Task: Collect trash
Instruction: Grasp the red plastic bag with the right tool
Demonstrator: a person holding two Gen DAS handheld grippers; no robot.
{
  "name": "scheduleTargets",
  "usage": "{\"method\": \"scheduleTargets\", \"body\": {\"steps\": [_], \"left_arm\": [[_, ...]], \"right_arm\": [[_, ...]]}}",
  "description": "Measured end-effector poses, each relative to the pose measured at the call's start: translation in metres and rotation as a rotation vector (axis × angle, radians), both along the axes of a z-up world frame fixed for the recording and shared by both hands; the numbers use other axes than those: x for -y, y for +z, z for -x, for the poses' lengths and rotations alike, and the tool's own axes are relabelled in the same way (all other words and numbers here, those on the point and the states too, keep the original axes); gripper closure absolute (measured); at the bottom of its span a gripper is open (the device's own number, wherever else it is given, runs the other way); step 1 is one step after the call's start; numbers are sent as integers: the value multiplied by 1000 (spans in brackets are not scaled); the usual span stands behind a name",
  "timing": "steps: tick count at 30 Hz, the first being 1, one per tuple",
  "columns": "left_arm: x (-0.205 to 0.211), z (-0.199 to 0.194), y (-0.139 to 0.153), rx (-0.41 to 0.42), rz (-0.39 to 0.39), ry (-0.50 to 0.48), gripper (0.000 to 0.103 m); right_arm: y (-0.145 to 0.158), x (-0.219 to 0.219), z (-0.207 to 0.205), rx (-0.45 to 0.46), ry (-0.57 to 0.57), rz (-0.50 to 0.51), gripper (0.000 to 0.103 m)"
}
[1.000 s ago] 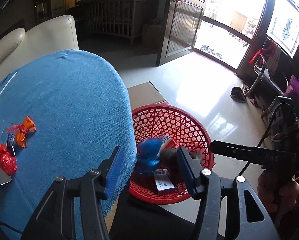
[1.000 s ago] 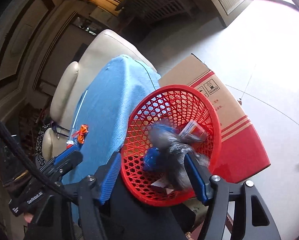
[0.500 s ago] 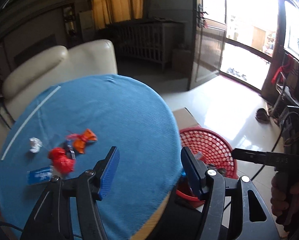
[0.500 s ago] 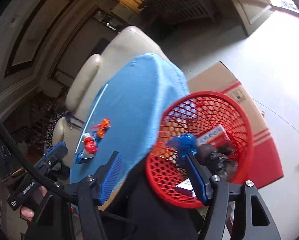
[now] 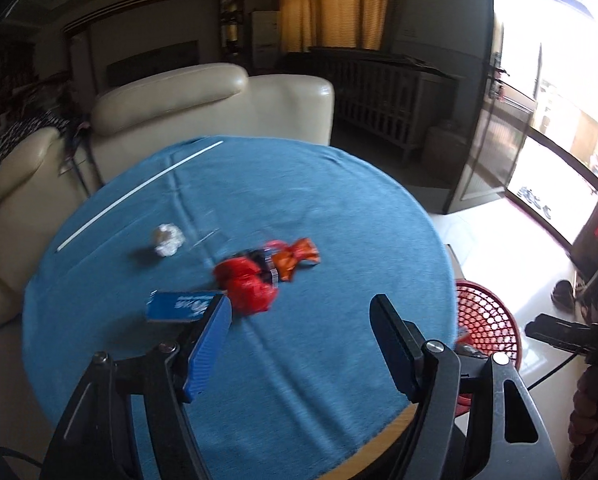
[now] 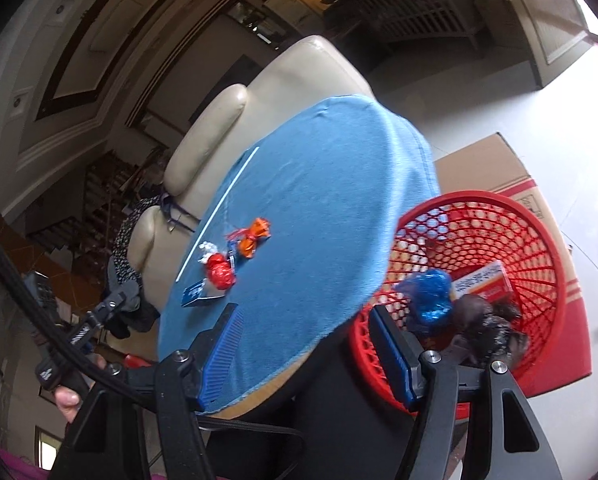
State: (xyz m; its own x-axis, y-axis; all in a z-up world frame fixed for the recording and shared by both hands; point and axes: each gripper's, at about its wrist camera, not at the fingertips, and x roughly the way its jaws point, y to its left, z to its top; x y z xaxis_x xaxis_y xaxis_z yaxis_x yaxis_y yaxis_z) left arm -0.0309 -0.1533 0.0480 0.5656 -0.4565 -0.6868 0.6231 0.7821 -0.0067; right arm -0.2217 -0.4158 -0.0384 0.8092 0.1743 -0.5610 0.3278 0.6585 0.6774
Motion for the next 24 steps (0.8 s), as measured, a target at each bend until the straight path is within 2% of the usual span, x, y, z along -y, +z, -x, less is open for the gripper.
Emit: {"method": "scheduleTargets", "body": {"steps": [6,16,24], "left_arm": [[-38,-21,-9,-25,2,119,30],[-89,-44,-20,-55,4,253,30],[-121,-72,-52,-176,14,330,31]], "right_arm": [[12,-21,-30,7,86,29,34],[26,-63,-92,1,244,79,34],[10,-84,-154,-53,342,66,34]]}}
